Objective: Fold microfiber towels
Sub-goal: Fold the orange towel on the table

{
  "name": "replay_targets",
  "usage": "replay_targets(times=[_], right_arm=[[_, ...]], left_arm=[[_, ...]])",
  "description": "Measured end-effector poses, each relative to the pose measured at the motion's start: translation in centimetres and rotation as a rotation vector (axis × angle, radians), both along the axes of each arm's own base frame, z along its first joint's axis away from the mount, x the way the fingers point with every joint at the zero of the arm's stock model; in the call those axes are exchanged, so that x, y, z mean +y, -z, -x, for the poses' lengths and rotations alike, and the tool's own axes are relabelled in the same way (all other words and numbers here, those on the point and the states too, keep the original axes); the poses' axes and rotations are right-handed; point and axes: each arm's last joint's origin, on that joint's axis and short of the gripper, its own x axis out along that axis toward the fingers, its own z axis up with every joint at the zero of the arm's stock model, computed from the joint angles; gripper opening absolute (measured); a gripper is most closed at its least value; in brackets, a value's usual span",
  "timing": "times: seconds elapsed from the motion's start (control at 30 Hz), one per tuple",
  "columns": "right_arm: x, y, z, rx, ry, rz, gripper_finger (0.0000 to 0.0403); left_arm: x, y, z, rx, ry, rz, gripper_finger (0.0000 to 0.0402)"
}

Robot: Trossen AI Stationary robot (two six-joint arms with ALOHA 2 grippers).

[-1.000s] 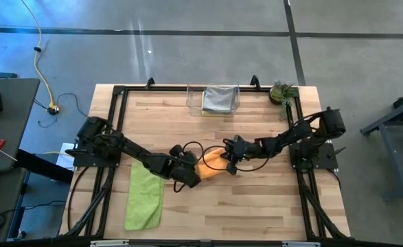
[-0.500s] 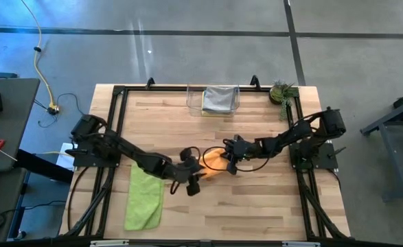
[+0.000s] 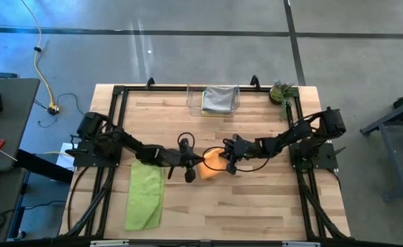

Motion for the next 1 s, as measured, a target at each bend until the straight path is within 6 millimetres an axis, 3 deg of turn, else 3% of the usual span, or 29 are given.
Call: replay_targets(times=[0.13,0.4,0.67,0.9,1.0], right_arm=[[0.0,-0.1,0.0,-0.007,0.000,0.007,0.0000],[-0.1,0.1,0.1,0.011,0.013,0.008,0.0000],[-0.2,0.5,0.5,0.068,0.078,0.031,0.0000],[-0.3,0.5,0.5,0.074,0.087,0.040,0.0000],[-0.3,0.5,0.5,0.072,0.090,0.042,0.0000]], left_arm=[[0.2,0.7,-0.8,-0.041,0.041,0.000,0.0002],[1.5,3.5,-0.8,0.047,-0.019,-0.011,0.0000],[2.0,4.5,0.3,0.106,-0.046,-0.049,0.0000],[1.6,1.8,1.8,0.038,0.009,-0.053,0.0000],[0.8,0.5,1.3,-0.036,0.087,-0.024,0.0000]])
